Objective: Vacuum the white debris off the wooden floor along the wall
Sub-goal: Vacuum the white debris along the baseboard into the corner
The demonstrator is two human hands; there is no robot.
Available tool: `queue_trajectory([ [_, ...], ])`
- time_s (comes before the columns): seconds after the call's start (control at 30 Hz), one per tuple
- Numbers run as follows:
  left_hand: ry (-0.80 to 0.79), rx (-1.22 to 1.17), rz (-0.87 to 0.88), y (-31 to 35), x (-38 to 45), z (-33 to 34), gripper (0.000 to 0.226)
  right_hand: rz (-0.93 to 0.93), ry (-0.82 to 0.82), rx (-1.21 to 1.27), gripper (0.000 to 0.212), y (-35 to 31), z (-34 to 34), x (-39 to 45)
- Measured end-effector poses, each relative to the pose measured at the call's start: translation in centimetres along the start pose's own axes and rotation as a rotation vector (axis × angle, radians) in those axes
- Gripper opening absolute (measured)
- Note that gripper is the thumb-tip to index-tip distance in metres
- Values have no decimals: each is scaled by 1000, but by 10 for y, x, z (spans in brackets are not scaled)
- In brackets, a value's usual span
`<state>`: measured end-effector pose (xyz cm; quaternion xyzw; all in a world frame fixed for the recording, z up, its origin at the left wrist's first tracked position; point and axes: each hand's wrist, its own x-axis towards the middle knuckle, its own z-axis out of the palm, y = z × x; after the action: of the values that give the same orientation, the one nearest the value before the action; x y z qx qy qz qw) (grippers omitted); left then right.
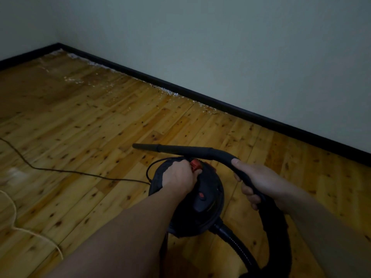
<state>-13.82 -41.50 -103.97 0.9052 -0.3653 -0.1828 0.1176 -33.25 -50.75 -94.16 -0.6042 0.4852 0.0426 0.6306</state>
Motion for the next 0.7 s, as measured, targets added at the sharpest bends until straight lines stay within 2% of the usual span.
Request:
queue_trajectory([
  [0.3, -17, 50, 49, 2, -2, 5, 38, -36, 53, 27, 51, 10, 7, 4],
  [0.7, -4, 73, 81, 8, 18, -1, 40, -65, 233, 142, 49, 15, -4, 20],
])
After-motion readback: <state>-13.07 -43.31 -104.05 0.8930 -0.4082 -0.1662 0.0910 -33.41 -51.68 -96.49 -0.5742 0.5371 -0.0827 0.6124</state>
